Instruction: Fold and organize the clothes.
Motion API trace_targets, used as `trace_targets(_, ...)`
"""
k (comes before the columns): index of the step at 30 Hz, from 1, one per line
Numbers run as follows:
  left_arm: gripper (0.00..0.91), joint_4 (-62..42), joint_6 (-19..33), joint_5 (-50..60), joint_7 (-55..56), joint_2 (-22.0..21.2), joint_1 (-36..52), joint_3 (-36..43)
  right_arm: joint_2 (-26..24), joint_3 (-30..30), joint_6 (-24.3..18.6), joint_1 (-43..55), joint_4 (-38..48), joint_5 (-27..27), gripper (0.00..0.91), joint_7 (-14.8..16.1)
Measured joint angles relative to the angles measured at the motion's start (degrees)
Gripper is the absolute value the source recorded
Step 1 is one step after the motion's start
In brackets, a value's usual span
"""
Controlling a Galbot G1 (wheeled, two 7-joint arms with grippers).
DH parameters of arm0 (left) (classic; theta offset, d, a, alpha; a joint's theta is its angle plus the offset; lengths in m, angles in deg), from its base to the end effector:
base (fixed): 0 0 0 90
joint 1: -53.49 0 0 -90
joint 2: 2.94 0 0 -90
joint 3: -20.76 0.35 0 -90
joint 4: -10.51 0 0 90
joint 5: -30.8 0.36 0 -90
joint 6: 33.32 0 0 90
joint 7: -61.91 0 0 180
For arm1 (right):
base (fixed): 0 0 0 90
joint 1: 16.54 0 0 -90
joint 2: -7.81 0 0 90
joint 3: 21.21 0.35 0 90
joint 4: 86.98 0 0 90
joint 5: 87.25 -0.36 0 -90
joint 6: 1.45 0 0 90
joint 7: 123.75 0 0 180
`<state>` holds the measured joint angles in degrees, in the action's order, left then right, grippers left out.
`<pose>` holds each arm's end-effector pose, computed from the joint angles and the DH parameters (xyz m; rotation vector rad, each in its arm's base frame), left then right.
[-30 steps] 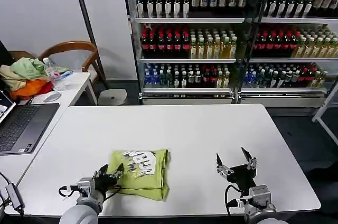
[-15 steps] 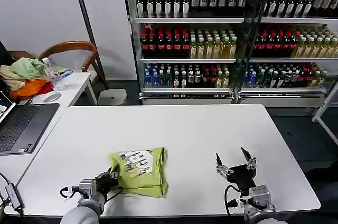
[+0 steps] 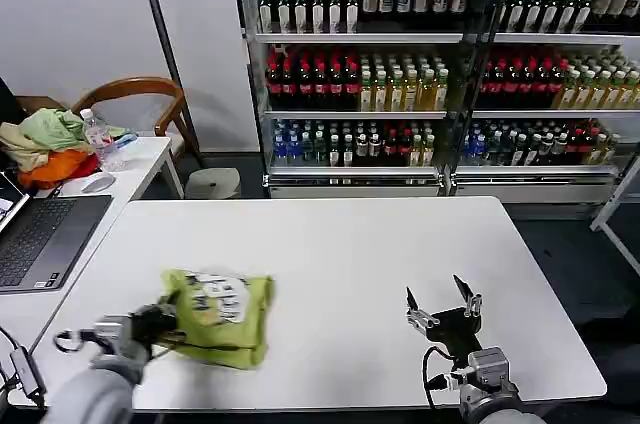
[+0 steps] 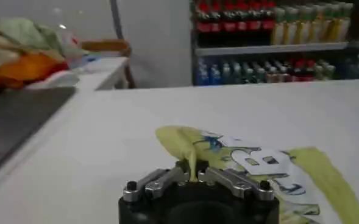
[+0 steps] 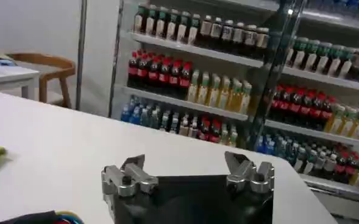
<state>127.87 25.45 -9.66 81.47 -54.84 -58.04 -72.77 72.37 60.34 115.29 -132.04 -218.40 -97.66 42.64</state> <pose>0.2480 0.1294 -0.2409 0.1029 -2.6375 -0.1107 0.1902 -0.0122 -0.2215 0.1662 -2.8898 0.3294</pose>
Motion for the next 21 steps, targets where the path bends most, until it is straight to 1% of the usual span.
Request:
trace_targets(7, 0.040, -2.6, -0.9, -2.3, -2.1, 7.9, -4.8, -13.7, -0.2, -1.1, -0.1, 1.2, 0.4, -0.2, 0.907, 0.0)
trace_targets(11, 0.040, -1.7, -1.2, -2.7, -2.2, 9.8, -6.1, -17.9, -0.2, -1.2, -0.1, 1.3, 0.5, -0.1, 0.907, 0.0)
trace_targets(13, 0.040, 0.2, -1.3, -2.1, -2.1, 9.8, -6.5, -18.3, -0.2, -1.2, 0.0, 1.2, 0.5, -0.1, 0.907, 0.0)
trace_targets(16, 0.040, 4.1, -1.3, 0.5, -1.7, 8.1, -6.6, -16.5, 0.0, -1.1, 0.0, 1.0, 0.2, 0.2, 0.907, 0.0)
trace_targets(19, 0.040, 7.1, -1.3, 6.1, -1.6, 5.0, -6.6, -11.7, 0.2, -0.7, 0.0, 0.5, -0.1, 0.4, 0.907, 0.0)
trace_targets(21, 0.040, 8.2, -1.0, 10.8, -1.8, 2.5, -6.3, -6.8, 0.2, -0.5, 0.1, 0.3, -0.2, 0.5, 0.907, 0.0)
